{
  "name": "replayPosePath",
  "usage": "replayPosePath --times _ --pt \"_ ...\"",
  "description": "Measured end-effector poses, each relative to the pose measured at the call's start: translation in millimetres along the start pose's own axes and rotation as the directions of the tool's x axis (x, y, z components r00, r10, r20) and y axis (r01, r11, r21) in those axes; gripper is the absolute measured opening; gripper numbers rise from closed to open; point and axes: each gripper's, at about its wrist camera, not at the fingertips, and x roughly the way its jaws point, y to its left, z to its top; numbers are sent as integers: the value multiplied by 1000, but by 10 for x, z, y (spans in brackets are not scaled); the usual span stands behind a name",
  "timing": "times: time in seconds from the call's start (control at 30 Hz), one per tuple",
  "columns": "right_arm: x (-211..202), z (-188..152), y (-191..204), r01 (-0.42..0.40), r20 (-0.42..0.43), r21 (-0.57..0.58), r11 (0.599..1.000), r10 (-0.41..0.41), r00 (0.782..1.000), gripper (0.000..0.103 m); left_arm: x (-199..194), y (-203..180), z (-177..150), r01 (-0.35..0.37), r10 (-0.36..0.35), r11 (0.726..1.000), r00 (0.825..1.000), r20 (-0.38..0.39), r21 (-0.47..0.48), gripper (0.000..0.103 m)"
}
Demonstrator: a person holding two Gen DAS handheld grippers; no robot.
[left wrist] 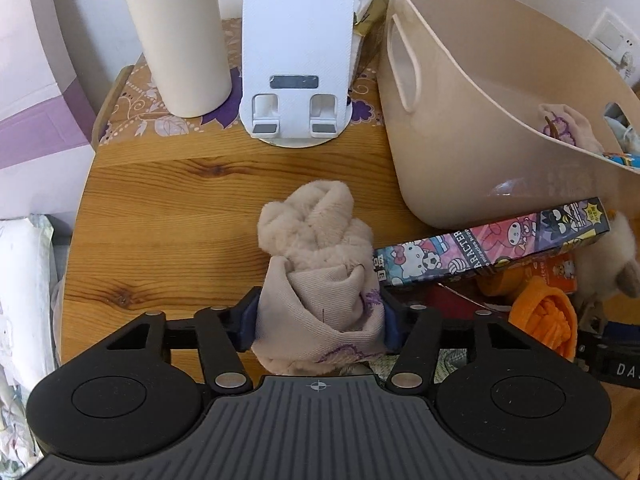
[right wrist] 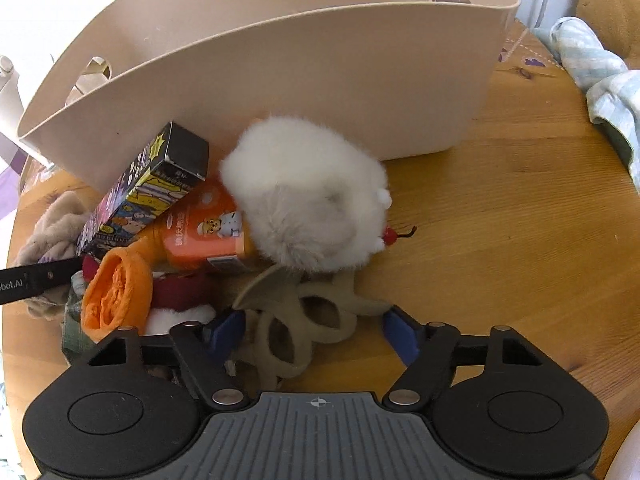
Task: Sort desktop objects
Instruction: 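Grasp the beige sock with the left gripper while the right grasps the wooden ornament, then lift the sock and wooden ornament and carry them over the basket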
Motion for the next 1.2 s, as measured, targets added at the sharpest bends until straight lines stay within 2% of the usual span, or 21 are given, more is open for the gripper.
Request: replayPosePath --times 0.07,0.13,0.5,0.67,0.77,1.2 --pt "-9 -15 -9 -4 4 2 1000 4 1000 65 -15 -18 -8 -6 6 1000 1000 12 15 51" --pt "-41 -37 -20 -20 13 5 1000 20 1000 53 -40 -22 -29 -4 4 1000 1000 18 24 49" --pt "-180 -202 -222 -16 24 48 999 15 1000 52 -158 67 -196 10 -11 1000 1000 14 9 43" --pt "-300 -279 -311 -18 48 67 998 15 999 52 -279 134 -321 18 -17 1000 1000 24 -26 40" --pt "-312 -331 -138 -18 64 69 997 13 998 52 -381 162 -388 20 -18 999 999 37 -36 40" --pt "-748 -363 -384 -68 150 76 995 56 987 52 -888 300 -508 53 -43 995 990 133 -80 40"
